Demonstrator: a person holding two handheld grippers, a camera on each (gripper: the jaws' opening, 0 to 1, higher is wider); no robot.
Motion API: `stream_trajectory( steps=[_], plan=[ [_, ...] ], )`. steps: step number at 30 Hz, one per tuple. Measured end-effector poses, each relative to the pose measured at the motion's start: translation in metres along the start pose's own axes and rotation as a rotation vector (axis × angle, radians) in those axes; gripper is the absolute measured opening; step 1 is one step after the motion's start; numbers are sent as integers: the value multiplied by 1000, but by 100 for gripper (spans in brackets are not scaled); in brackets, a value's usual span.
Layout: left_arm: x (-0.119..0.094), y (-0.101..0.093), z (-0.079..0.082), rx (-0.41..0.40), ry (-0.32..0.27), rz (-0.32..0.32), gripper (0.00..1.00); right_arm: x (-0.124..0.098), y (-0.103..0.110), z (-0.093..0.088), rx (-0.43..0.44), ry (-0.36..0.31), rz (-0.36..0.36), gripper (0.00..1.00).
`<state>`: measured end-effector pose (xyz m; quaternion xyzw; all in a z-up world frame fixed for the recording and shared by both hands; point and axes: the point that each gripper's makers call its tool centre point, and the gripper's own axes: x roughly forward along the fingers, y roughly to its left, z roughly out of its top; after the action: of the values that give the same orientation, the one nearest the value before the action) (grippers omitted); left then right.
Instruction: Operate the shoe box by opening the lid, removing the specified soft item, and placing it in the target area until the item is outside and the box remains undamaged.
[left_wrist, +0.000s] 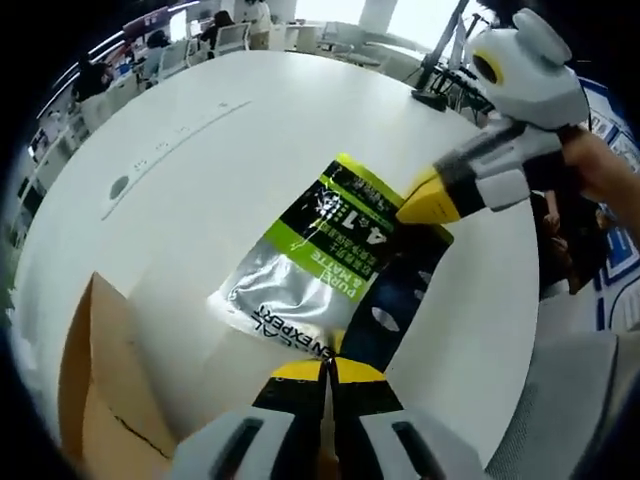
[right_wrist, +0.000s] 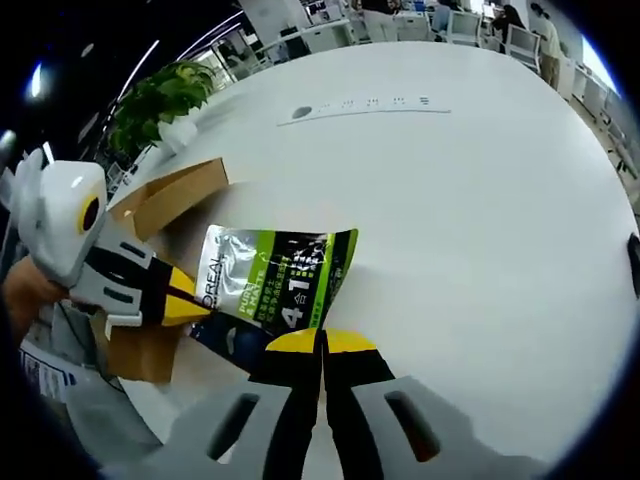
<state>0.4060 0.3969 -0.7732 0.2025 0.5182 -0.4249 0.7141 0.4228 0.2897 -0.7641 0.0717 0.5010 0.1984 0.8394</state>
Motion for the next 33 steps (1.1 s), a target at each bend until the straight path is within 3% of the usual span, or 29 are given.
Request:
stream_trajectory(
  steps=[15,24,33],
  plan=[
    [8,7,-6,62,51,42,1,19,-4,-7,-3,13,4,0],
    [10,8,-10,182,88,93,3,24,-2,-8,-17,9,2,0],
    [9,9,-10,205,100,105,5,25,-5,-8,-33,-6,-1,2]
  ],
)
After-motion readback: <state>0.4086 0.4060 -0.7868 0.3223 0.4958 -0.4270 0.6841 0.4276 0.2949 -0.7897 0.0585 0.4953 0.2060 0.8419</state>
